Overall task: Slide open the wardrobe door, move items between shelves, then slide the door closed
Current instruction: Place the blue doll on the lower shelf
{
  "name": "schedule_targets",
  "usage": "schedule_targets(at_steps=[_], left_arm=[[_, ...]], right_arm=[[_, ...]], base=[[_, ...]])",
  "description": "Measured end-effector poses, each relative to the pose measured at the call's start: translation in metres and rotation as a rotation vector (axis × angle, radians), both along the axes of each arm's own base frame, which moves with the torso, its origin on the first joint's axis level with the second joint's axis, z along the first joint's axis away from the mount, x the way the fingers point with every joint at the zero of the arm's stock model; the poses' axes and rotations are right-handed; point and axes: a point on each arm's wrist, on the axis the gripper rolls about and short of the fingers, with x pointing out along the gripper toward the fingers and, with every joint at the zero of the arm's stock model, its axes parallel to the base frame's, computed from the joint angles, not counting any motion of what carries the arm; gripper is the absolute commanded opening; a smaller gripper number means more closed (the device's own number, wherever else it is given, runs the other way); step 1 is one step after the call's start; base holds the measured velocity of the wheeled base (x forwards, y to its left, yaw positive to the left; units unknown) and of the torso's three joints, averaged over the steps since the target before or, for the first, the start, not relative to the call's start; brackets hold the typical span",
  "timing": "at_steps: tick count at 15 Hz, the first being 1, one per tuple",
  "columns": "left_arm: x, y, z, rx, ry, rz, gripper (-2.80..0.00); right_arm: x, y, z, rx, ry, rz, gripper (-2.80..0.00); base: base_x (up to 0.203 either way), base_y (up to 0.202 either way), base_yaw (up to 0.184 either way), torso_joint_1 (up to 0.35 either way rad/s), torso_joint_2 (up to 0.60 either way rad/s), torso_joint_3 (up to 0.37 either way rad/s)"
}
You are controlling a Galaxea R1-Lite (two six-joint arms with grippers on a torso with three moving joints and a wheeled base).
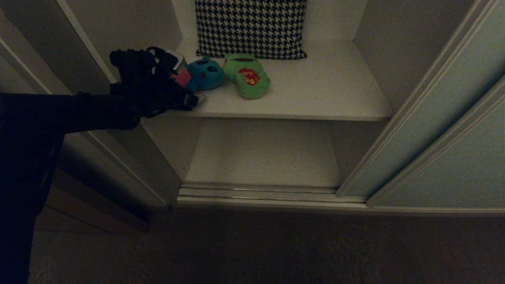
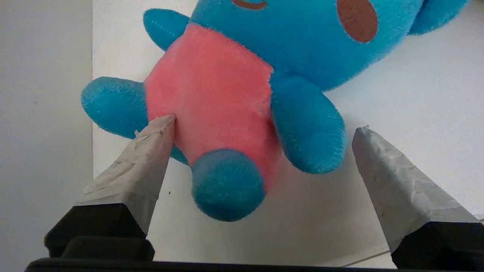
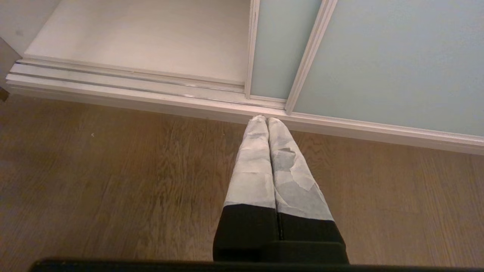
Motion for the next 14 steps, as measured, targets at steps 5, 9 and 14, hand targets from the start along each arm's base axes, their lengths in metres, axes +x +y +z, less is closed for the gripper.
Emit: schedule_targets(at_steps=[5,9,14], left_arm=[[0.004,0.0,-0.005,-0.02,0.01,0.001,-2.8],[0.004,-0.001,-0.004,-0.076,0.001,-0.004,-2.8],[-0.005,0.0,0.016,-0.193,-0.049,0.005,-2.8]], right_arm=[[0.0,0.0,0.0,0.0,0.0,0.0,-2.8],[0.0,0.0,0.0,0.0,0.0,0.0,-2.8],[0.0,0.0,0.0,0.0,0.0,0.0,-2.8]], base=[[0.0,0.0,0.0,0.0,0.0,0.0],[0.0,0.0,0.0,0.0,0.0,0.0],[0.0,0.0,0.0,0.0,0.0,0.0]])
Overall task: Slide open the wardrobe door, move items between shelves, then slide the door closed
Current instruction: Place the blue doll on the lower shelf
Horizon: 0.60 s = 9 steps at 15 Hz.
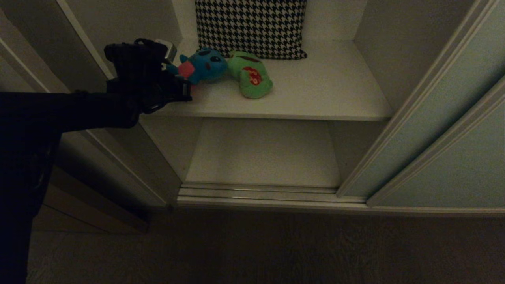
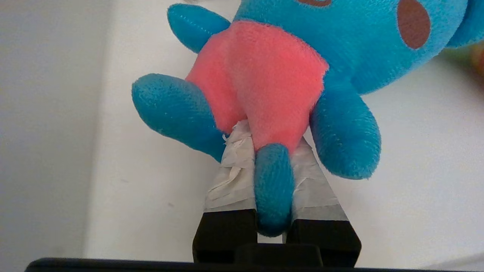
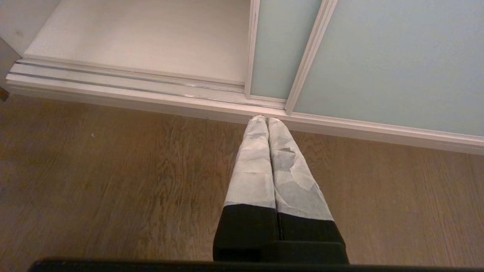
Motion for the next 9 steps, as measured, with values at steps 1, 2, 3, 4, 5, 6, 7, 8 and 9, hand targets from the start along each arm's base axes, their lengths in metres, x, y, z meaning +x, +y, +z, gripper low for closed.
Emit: schedule_targets(at_steps=[1,2,3,4,5,6,7,8,9], left_arm=[[-0.003,0.001,0.006,-0.033,-0.015,0.016,-2.8],[-0.008,0.002,0.013,-0.069,-0.024,0.021,-2.8],[-0.012,0.002,0.02,-0.091,-0.032,0.018,-2.8],[-0.015,0.002,0.025,-0.098,-0.042,0.014,-2.8],[-0.019,0.0,0.029,-0.104,-0.052,0.011,-2.8],[-0.023,-0.002,0.035,-0.116,-0.061,0.006,-2.8],[-0.029,-0.005,0.042,-0.135,-0.073,0.001,-2.8],[-0.036,-0.005,0.051,-0.154,-0.087,-0.001,-2.8],[-0.044,-0.005,0.06,-0.167,-0.094,0.002,-2.8]], right_arm=[[0.0,0.0,0.0,0.0,0.0,0.0,-2.8],[0.0,0.0,0.0,0.0,0.0,0.0,-2.8],[0.0,0.0,0.0,0.0,0.0,0.0,-2.8],[0.0,0.0,0.0,0.0,0.0,0.0,-2.8],[0.0,0.0,0.0,0.0,0.0,0.0,-2.8],[0.0,0.0,0.0,0.0,0.0,0.0,-2.8],[0.0,0.0,0.0,0.0,0.0,0.0,-2.8],[0.0,0.0,0.0,0.0,0.0,0.0,-2.8],[0.0,0.0,0.0,0.0,0.0,0.0,-2.8]], base=[[0.0,0.0,0.0,0.0,0.0,0.0],[0.0,0.0,0.0,0.0,0.0,0.0],[0.0,0.0,0.0,0.0,0.0,0.0],[0.0,0.0,0.0,0.0,0.0,0.0],[0.0,0.0,0.0,0.0,0.0,0.0],[0.0,0.0,0.0,0.0,0.0,0.0],[0.0,0.0,0.0,0.0,0.0,0.0],[0.0,0.0,0.0,0.0,0.0,0.0],[0.0,0.0,0.0,0.0,0.0,0.0]])
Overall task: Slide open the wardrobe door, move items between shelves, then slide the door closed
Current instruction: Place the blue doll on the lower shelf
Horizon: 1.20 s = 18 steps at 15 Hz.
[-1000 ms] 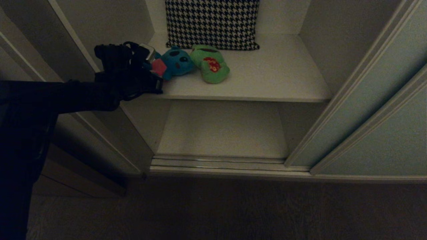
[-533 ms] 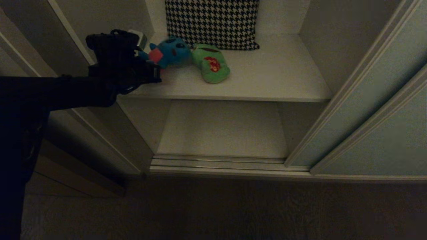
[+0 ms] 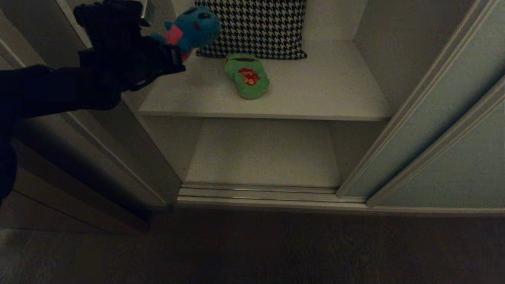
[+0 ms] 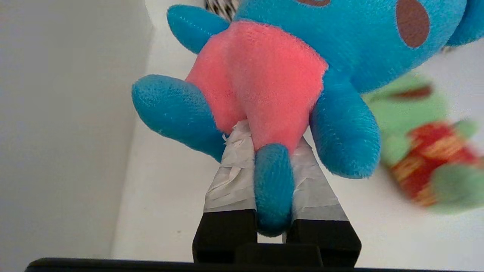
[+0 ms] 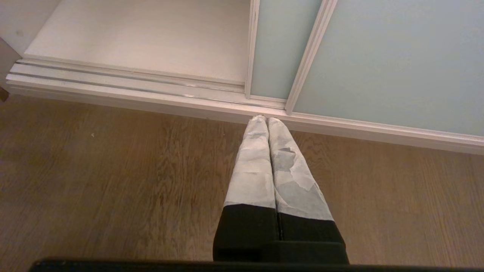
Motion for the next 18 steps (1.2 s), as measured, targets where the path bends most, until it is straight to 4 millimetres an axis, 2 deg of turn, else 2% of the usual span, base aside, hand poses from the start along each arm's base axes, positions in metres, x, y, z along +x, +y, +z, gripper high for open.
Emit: schedule_targets(at_steps=[3,5,8,10,12,14,16,18], left_arm=[[-0.034,0.005,0.031,-0.026,0.0,0.012,-2.8],[-0.066,0.009,0.048,-0.044,0.035,0.008,-2.8],[-0.137,0.019,0.071,-0.056,0.102,0.004,-2.8],[-0.192,0.029,0.068,-0.046,0.156,0.006,-2.8],[-0.251,0.04,0.051,-0.039,0.196,0.02,-2.8],[-0.307,0.05,0.023,-0.035,0.225,0.045,-2.8],[-0.356,0.056,-0.02,-0.027,0.267,0.071,-2.8],[-0.393,0.059,-0.071,-0.018,0.308,0.098,-2.8]], right_arm=[[0.0,0.0,0.0,0.0,0.0,0.0,-2.8],[0.0,0.0,0.0,0.0,0.0,0.0,-2.8],[0.0,0.0,0.0,0.0,0.0,0.0,-2.8],[0.0,0.0,0.0,0.0,0.0,0.0,-2.8],[0.0,0.0,0.0,0.0,0.0,0.0,-2.8],[0.0,0.0,0.0,0.0,0.0,0.0,-2.8],[0.0,0.0,0.0,0.0,0.0,0.0,-2.8],[0.0,0.0,0.0,0.0,0.0,0.0,-2.8]], base=[[0.0,0.0,0.0,0.0,0.0,0.0],[0.0,0.0,0.0,0.0,0.0,0.0],[0.0,0.0,0.0,0.0,0.0,0.0],[0.0,0.0,0.0,0.0,0.0,0.0],[0.0,0.0,0.0,0.0,0.0,0.0],[0.0,0.0,0.0,0.0,0.0,0.0],[0.0,0.0,0.0,0.0,0.0,0.0],[0.0,0.0,0.0,0.0,0.0,0.0]])
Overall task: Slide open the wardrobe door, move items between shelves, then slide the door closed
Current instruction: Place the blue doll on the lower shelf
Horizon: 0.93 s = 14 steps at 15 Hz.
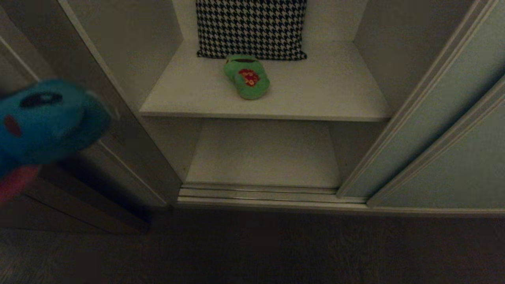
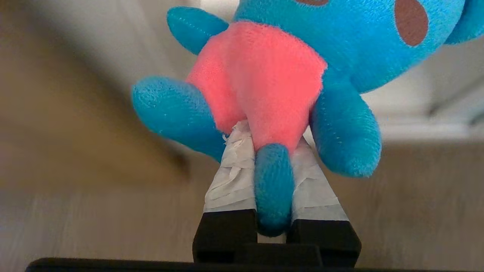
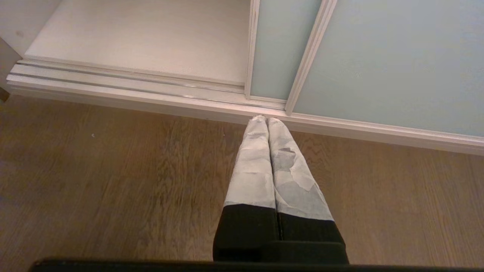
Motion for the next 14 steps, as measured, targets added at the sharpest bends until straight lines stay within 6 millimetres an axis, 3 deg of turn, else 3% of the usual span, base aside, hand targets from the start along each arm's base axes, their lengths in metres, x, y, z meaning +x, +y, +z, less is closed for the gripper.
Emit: schedule_targets(at_steps=[2,4,7,10,14], left_arm=[[-0.025,0.001,-0.054,0.003,0.042,0.02,-2.8],[-0.039,0.0,-0.101,0.002,0.077,0.031,-2.8],[-0.045,0.0,-0.144,0.026,0.073,0.028,-2.8],[-0.049,0.0,-0.183,0.046,0.05,0.041,-2.8],[-0.05,0.0,-0.195,0.041,0.006,0.057,-2.8]], right_arm=[[0.0,0.0,0.0,0.0,0.0,0.0,-2.8],[0.0,0.0,0.0,0.0,0.0,0.0,-2.8],[0.0,0.0,0.0,0.0,0.0,0.001,-2.8],[0.0,0.0,0.0,0.0,0.0,0.0,-2.8],[0.0,0.0,0.0,0.0,0.0,0.0,-2.8]], base=[[0.0,0.0,0.0,0.0,0.0,0.0],[0.0,0.0,0.0,0.0,0.0,0.0],[0.0,0.0,0.0,0.0,0.0,0.0],[0.0,0.0,0.0,0.0,0.0,0.0],[0.0,0.0,0.0,0.0,0.0,0.0]])
